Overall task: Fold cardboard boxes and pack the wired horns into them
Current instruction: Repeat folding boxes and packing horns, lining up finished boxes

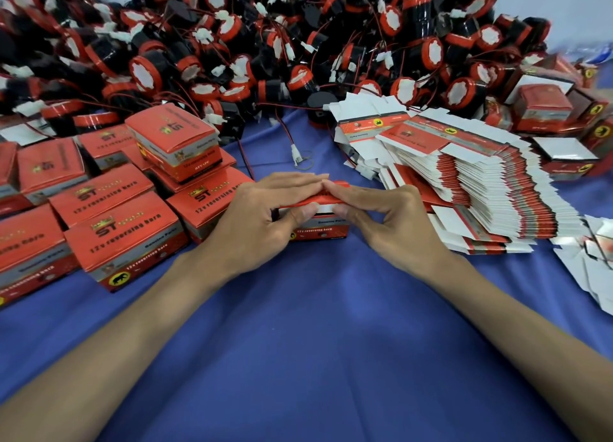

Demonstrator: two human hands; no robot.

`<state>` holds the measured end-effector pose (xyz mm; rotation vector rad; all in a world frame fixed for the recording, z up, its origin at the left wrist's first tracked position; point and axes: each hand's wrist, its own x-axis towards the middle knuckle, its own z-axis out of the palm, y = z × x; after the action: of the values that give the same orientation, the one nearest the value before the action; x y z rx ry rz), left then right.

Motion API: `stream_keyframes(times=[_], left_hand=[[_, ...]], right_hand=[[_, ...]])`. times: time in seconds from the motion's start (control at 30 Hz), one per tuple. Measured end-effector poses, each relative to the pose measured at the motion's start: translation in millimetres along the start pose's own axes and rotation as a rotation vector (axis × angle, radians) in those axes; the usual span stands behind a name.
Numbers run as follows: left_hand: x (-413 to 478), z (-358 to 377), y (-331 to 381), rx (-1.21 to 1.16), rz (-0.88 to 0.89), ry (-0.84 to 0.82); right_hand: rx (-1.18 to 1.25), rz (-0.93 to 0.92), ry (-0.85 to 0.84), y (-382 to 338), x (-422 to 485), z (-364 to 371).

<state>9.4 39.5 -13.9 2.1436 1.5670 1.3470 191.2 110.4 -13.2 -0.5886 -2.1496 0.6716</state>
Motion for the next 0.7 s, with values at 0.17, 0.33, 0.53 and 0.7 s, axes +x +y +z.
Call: stream_keyframes(times=[0.17,0.33,0.53,0.7], left_hand=[[-3,2,-3,0.073,0.102,-0.006],[-4,2,-3,0.115,0.142,0.015],[-4,3,-4,0.111,0.143,0.017],[-4,4,-2,0.012,0.062,0.048]], right_hand=[[-0.218,-0.121,0.006,-3,-1,-2],[-0.439,-0.205,0.005,-10,2,-7],[-0.758,-0.198,0.042,-25,0,-8],[-0.675,-0.234,0.051,-21,3,-16]])
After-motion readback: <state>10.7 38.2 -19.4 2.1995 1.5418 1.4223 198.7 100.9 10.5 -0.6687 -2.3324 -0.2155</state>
